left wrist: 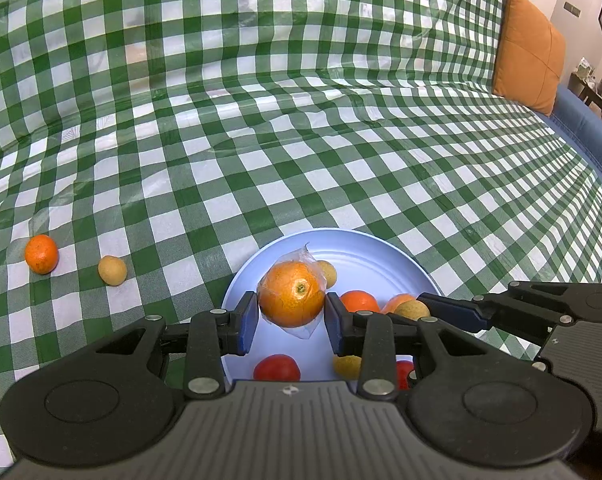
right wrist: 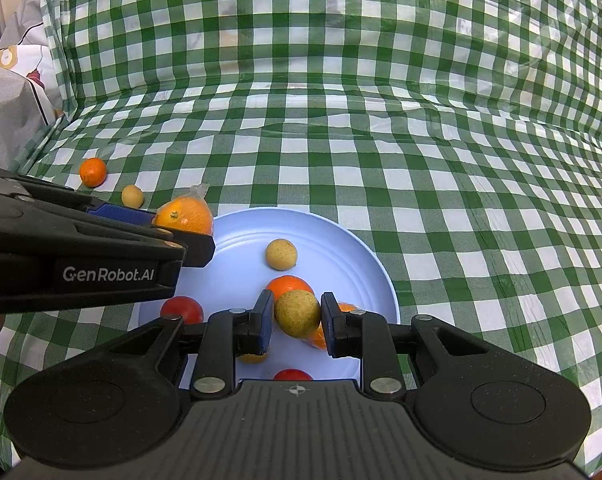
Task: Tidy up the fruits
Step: 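Open both grippers to drop the wrapped orange and yellow fruit onto the plate, then move both open grippers back to the last orange and yellow pear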
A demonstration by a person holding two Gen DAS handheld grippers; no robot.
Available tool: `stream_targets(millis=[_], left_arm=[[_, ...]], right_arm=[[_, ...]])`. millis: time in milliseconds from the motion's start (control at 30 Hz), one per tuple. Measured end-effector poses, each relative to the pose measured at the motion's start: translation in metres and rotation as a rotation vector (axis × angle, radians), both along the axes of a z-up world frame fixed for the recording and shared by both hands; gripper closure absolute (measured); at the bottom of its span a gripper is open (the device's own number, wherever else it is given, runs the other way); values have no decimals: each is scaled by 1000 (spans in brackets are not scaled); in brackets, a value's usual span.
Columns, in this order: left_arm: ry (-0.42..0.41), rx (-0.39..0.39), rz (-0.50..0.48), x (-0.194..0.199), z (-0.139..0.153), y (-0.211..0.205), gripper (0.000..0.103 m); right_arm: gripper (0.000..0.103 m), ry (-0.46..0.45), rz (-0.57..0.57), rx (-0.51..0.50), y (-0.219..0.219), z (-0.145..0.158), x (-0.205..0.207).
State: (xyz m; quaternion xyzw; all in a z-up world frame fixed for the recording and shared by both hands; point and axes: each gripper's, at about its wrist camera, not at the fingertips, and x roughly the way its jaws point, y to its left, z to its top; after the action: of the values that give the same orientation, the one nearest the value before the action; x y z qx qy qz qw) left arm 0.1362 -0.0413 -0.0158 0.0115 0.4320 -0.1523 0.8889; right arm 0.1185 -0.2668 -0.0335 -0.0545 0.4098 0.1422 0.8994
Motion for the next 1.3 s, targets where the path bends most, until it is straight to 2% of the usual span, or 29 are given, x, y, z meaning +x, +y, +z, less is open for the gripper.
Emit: stream_targets(millis=[367, 467, 633, 1300], left_arm=[[-4, -7, -7, 0, 2, -1, 63], [-4, -5, -5, -1, 2, 0, 63], [-6, -6, 0, -1, 2, 0, 63], [-20, -25, 39, 0, 8, 14, 63]], right_arm=[[75, -2, -4, 2, -1, -3, 0], [63, -4, -8, 2, -4, -4, -1], [61, -9, -11, 2, -5, -4, -2], [59, -27, -17, 6, -1, -3, -1]])
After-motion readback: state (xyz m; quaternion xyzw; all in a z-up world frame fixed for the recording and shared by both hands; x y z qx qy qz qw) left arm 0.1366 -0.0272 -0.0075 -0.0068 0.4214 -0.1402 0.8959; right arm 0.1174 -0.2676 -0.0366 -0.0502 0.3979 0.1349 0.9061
